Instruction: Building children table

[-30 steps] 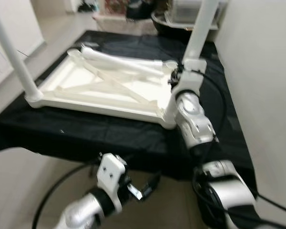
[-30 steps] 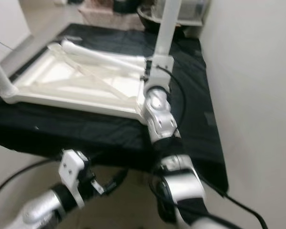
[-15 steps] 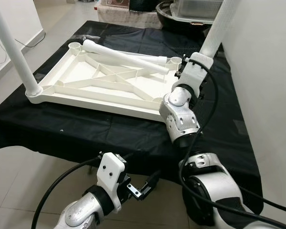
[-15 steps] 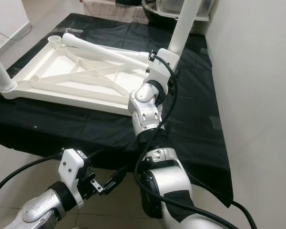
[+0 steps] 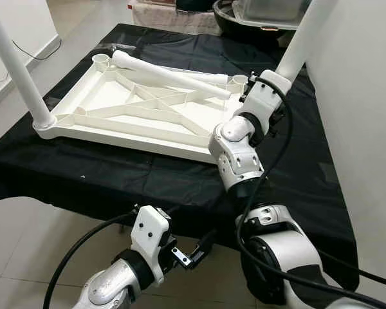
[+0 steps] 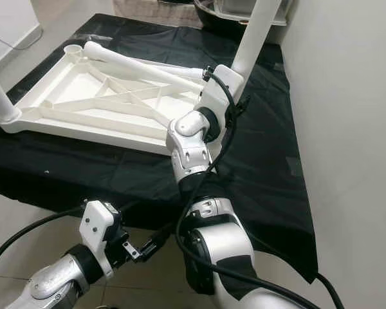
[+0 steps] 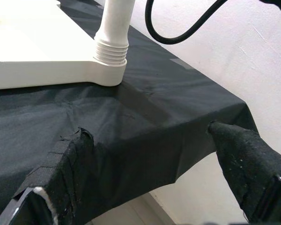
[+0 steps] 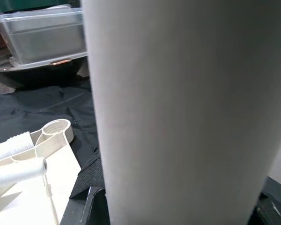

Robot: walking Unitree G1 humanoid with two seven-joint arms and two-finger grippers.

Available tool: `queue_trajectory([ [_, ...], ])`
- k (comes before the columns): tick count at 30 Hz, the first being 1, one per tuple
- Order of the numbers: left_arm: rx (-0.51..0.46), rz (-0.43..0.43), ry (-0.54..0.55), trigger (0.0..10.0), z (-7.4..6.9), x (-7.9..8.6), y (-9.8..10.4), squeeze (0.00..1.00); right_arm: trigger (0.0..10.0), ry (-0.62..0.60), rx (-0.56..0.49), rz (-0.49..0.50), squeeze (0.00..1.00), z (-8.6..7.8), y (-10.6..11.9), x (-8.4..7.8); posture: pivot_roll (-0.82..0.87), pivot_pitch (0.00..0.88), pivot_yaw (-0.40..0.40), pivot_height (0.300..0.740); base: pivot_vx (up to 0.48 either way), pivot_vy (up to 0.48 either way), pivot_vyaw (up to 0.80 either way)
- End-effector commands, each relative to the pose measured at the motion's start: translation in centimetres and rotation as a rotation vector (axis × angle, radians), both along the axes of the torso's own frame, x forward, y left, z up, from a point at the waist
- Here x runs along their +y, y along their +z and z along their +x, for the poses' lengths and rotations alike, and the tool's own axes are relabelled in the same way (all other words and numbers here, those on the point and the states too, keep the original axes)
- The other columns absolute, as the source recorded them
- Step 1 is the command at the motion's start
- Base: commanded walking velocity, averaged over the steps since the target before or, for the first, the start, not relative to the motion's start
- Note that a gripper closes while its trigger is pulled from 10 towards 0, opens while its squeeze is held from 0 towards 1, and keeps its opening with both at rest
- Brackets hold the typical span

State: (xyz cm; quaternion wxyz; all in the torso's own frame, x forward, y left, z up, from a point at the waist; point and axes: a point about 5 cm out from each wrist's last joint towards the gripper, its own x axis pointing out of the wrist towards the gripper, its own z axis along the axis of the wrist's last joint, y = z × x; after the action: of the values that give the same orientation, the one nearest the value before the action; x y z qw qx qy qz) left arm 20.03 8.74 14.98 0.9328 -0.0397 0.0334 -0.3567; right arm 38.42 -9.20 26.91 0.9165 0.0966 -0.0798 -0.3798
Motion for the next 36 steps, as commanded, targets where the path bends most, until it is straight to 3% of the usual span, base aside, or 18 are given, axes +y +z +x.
queue_trajectory([
  [1,0.018,0.001,-0.014,10.0,-0.2,-0.2,-0.4,0.00,10.0,-0.057,0.184,0.040,0.00,-0.1,-4.0,-0.7,0.11,0.158,-0.079,0.740,0.000,0.000,0.00],
  [16,0.014,-0.003,-0.014,10.0,0.0,-0.4,-0.4,0.00,10.0,-0.077,0.196,-0.014,0.00,-0.2,-3.7,0.0,0.10,0.161,-0.081,0.740,0.000,0.000,0.00],
  [20,0.014,-0.003,-0.013,10.0,0.0,-0.4,-0.4,0.00,10.0,-0.074,0.179,-0.070,0.00,-0.2,-3.4,0.3,0.10,0.164,-0.080,0.740,0.000,0.000,0.00],
  [28,0.015,0.000,-0.010,10.0,0.0,-0.3,-0.5,0.00,10.0,-0.053,0.046,-0.116,0.00,-0.1,-0.3,0.7,0.10,0.166,-0.079,0.740,0.000,0.000,0.00],
  [36,0.016,-0.001,-0.010,10.0,0.0,-0.4,-0.5,0.00,10.0,-0.047,-0.005,-0.100,0.00,0.0,1.5,0.8,0.10,0.167,-0.081,0.740,0.000,0.000,0.00],
])
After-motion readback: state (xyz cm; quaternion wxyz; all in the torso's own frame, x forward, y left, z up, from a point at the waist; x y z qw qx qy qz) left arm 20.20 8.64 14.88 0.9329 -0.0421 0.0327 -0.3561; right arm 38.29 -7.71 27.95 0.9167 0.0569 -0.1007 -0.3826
